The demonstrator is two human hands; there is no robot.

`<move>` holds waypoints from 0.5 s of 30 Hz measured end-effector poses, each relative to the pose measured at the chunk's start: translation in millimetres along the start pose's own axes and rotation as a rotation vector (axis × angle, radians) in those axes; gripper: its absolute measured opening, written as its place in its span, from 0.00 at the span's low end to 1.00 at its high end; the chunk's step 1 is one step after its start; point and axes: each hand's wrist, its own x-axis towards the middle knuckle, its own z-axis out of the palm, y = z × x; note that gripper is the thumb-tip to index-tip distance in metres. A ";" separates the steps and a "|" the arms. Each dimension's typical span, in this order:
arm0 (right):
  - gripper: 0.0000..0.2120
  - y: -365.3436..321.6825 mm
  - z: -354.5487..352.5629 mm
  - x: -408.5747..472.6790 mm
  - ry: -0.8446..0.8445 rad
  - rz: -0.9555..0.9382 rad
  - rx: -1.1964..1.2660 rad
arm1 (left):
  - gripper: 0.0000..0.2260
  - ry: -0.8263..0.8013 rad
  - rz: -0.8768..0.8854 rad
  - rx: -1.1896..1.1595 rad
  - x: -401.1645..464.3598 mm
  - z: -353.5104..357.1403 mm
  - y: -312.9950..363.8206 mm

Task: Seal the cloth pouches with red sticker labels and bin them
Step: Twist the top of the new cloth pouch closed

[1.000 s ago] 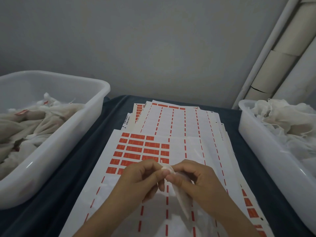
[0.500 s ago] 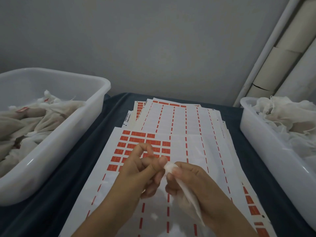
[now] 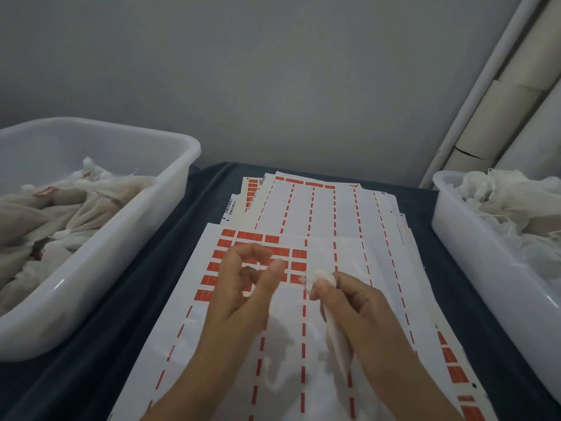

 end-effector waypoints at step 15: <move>0.14 12.8 10.4 1.7 -0.009 -0.057 0.002 | 0.07 -0.053 0.230 0.189 -6.2 2.3 -3.8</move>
